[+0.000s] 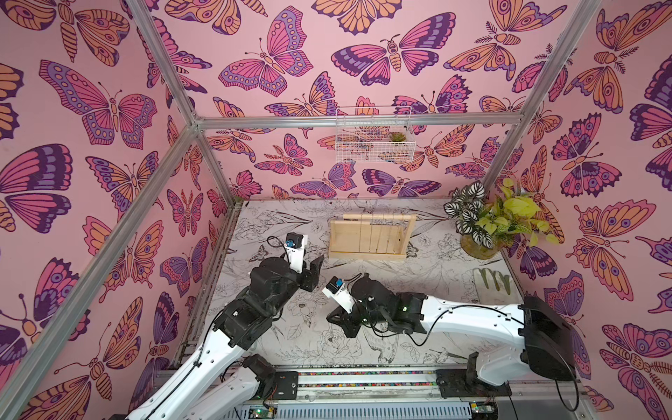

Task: Take the necklace off the jewelry display stand
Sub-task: Place the necklace at the center of the board.

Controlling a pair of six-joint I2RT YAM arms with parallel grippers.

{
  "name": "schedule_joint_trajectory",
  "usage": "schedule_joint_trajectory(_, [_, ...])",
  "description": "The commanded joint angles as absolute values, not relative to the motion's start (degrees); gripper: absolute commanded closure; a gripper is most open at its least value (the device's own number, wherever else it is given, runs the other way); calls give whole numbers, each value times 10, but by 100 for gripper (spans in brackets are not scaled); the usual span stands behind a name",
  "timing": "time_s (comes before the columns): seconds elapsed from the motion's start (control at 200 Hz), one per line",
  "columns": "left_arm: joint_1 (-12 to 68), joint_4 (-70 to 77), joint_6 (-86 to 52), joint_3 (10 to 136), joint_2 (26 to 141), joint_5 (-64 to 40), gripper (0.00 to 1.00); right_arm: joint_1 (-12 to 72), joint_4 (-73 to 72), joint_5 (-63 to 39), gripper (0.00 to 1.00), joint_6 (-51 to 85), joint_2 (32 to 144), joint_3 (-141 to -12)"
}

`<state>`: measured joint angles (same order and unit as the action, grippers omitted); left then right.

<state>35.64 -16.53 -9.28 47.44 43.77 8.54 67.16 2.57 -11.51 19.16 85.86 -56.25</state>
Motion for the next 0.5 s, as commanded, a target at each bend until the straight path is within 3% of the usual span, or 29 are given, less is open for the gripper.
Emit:
schedule_joint_trajectory(0.0, [352,-175,-88,471,436,76,41,664,33,-99,100,174,870,-589])
schedule_joint_trajectory(0.496, [348,-167,-80,481,473,59,40,619,56,-107,100,156,897,-627])
